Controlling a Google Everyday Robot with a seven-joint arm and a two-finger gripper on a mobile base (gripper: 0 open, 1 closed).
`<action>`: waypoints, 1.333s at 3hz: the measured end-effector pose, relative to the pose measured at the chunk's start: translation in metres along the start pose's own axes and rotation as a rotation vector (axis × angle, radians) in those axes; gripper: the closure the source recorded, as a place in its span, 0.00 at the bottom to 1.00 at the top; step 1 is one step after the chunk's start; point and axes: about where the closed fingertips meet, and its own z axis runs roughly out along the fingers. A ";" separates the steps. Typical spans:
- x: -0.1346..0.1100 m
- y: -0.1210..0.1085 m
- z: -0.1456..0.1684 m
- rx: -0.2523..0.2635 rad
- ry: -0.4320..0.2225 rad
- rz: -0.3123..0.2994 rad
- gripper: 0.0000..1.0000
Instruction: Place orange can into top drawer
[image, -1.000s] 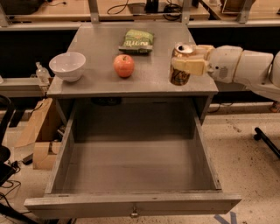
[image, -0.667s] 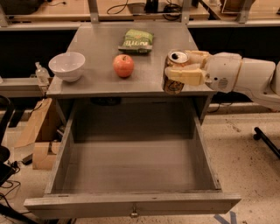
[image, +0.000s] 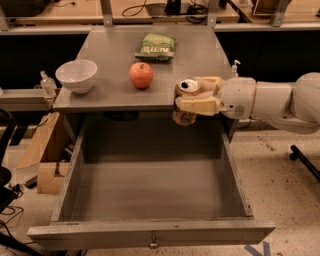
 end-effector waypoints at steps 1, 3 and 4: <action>0.044 0.033 0.030 -0.123 0.041 0.030 1.00; 0.133 0.080 0.089 -0.257 0.108 0.016 1.00; 0.183 0.095 0.115 -0.264 0.094 -0.008 1.00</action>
Offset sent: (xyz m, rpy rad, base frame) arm -0.0410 0.1063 -0.1623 -0.1586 0.1332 0.3096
